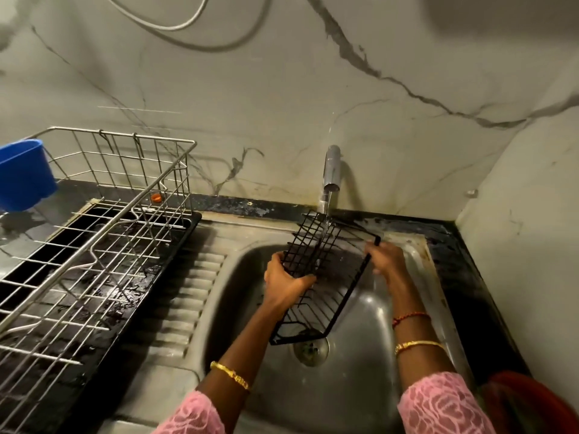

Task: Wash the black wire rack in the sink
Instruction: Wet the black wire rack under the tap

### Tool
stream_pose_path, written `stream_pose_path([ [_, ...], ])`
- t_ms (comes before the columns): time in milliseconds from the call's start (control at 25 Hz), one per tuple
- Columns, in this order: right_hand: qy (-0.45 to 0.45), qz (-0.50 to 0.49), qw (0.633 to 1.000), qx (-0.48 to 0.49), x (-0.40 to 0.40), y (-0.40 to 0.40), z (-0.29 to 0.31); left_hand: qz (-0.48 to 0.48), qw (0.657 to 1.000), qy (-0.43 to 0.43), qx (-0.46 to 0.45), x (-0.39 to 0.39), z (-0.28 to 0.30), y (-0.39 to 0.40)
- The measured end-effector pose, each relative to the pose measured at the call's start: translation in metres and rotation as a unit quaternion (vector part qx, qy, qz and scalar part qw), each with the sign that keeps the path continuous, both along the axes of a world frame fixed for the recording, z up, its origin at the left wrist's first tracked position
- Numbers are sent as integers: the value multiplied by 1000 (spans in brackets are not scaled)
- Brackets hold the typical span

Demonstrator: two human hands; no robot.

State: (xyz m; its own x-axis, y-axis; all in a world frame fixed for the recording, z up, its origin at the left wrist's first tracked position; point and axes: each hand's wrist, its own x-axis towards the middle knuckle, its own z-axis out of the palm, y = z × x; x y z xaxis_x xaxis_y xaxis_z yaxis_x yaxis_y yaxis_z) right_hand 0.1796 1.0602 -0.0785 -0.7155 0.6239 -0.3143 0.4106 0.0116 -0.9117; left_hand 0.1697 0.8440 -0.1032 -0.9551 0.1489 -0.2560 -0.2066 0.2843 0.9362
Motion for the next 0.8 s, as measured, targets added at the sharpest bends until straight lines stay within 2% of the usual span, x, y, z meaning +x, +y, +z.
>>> stream_pose_path([
  [80, 77, -16, 996, 28, -21, 2, 15, 62, 998, -16, -17, 4, -7, -11],
  [120, 103, 13, 993, 55, -35, 1, 20, 96, 995, -29, 2, 8, -6, -18],
  [200, 106, 132, 975, 141, -65, -8, 28, 145, 986, -53, 62, 14, -13, -29],
  [360, 29, 353, 887, 297, -105, -33, 29, 219, 960, -113, 135, 16, -22, -45],
  [480, -15, 402, 802, 442, -116, -43, 26, 230, 952, -132, 151, 17, -19, -47],
  [520, -13, 397, 794, 459, -120, -44, 25, 229, 951, -133, 156, 19, -17, -46],
  [560, -2, 381, 813, 439, -124, -44, 24, 224, 953, -131, 157, 19, -17, -46],
  [600, 19, 354, 852, 385, -126, -42, 21, 217, 955, -129, 154, 20, -18, -44],
  [680, 73, 270, 934, 220, -122, -40, 12, 205, 961, -124, 137, 20, -20, -42],
  [720, 104, 221, 960, 140, -118, -40, 7, 197, 963, -125, 134, 20, -21, -42],
  [800, 149, 143, 978, 20, -107, -43, 1, 186, 963, -132, 144, 23, -21, -40],
])
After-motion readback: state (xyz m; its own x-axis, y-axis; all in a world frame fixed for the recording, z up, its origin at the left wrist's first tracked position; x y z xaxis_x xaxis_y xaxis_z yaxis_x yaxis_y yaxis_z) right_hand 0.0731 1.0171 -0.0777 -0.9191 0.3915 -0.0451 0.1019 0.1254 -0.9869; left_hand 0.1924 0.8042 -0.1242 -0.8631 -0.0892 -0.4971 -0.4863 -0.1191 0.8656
